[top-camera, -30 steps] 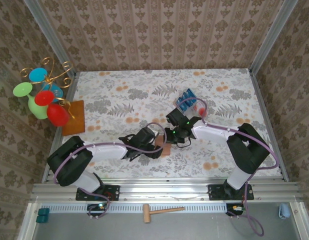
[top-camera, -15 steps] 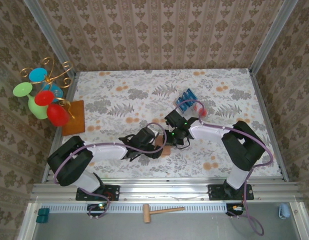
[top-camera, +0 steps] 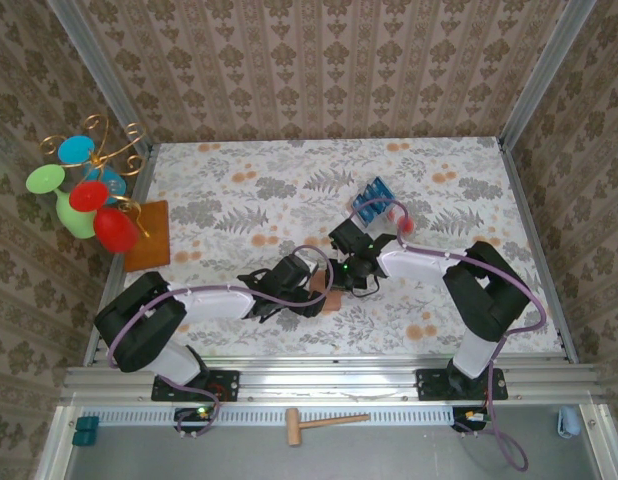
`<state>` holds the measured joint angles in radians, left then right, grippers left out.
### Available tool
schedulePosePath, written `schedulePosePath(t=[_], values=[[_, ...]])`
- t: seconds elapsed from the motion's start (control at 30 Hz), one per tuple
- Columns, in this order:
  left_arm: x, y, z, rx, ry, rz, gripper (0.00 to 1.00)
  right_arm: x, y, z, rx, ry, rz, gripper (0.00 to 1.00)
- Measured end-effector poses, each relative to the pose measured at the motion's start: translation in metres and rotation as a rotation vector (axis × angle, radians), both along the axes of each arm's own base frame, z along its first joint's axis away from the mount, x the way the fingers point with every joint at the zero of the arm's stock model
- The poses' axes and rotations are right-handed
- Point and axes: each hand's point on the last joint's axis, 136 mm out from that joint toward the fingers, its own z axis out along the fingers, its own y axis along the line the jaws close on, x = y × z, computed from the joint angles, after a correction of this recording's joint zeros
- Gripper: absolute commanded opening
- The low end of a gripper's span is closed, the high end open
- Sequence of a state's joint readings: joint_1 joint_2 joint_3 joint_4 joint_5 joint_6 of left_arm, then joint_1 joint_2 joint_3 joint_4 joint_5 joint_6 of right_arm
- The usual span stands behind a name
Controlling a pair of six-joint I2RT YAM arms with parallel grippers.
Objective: Put the credit cards into the card holder
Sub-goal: Close the button on the card holder.
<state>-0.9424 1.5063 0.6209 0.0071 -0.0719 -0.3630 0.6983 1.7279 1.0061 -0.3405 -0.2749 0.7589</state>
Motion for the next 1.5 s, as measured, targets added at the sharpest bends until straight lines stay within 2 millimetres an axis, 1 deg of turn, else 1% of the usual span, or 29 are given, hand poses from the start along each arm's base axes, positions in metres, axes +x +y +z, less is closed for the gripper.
schedulePosePath(t=[0.27, 0.53, 0.77, 0.93, 1.5], values=[[0.0, 0.0, 0.0, -0.001, 0.001, 0.001, 0.89, 0.004, 0.002, 0.004, 0.005, -0.013, -0.002, 0.0], [0.0, 0.0, 0.0, -0.001, 0.001, 0.001, 0.89, 0.006, 0.001, -0.002, -0.001, -0.006, -0.009, 0.0], [0.0, 0.0, 0.0, -0.001, 0.001, 0.002, 0.89, 0.012, 0.004, -0.004, 0.013, -0.022, -0.012, 0.0], [0.0, 0.0, 0.0, -0.001, 0.001, 0.002, 0.89, 0.012, 0.003, -0.008, 0.024, -0.025, -0.016, 0.0], [0.001, -0.001, -0.001, -0.002, 0.0, 0.002, 0.89, 0.008, -0.002, -0.004, 0.035, -0.048, -0.02, 0.0]])
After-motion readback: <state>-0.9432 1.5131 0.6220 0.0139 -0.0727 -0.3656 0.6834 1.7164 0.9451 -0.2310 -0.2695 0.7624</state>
